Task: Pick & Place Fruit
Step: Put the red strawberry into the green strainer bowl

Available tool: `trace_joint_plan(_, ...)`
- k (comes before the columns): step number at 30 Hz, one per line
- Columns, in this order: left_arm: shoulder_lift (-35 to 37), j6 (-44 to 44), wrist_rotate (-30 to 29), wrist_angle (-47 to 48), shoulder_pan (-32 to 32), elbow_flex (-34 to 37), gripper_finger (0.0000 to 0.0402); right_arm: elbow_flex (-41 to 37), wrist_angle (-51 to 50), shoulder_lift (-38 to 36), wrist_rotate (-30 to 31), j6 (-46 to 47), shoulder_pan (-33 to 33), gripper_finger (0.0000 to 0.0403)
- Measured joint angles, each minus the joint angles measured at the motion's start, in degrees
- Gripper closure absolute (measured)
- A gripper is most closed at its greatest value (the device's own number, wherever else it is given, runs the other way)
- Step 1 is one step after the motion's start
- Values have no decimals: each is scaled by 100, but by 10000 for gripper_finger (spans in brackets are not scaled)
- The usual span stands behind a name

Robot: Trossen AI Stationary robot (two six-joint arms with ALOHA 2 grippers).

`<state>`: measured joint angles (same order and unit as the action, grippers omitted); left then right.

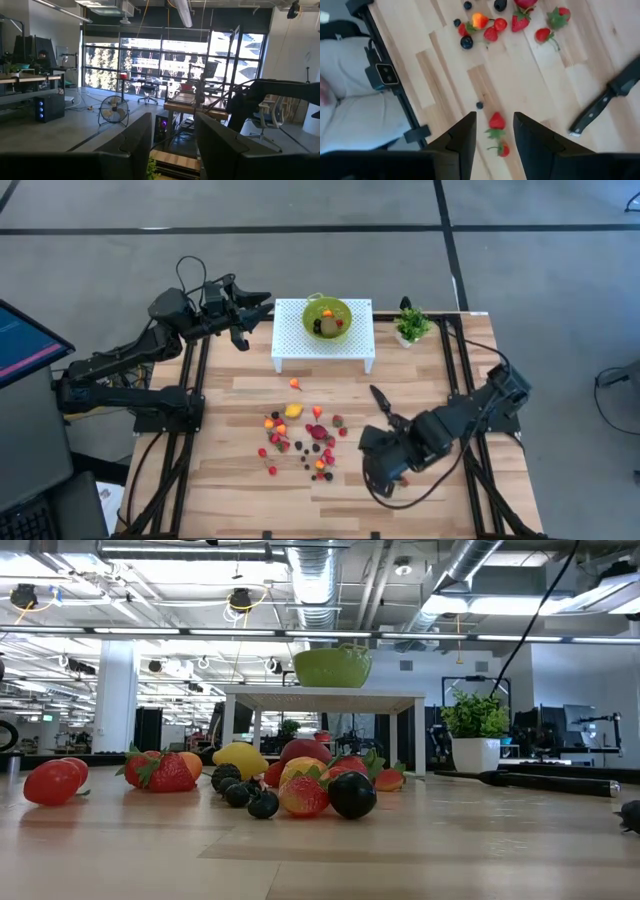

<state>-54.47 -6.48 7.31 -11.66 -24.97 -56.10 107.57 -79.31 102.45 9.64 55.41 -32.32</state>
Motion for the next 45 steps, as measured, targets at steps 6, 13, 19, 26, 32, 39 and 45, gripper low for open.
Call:
trace_joint_plan(6,-1,0,0,-2,-2,-1,259,-79,-24,0,95,679,-259,249)
trace_joint_plan(13,-1,0,1,-2,-2,-1,259,-820,145,2,-21,975,-442,185)
trace_joint_plan(19,1,0,2,-1,-1,0,259,-1608,883,2,-269,1064,-437,164)
trace_joint_plan(26,-1,0,0,-2,-2,-1,259,-2537,2208,2,-675,529,-435,164)
trace_joint_plan(32,1,0,1,0,-1,0,259,-3053,2350,2,-834,241,-422,164)
trace_joint_plan(39,1,0,2,-1,-2,-1,259,-3485,3038,2,-850,-182,-422,164)
trace_joint_plan(45,-1,0,2,-2,0,-1,259,-3814,3362,2,-856,-189,-389,164)
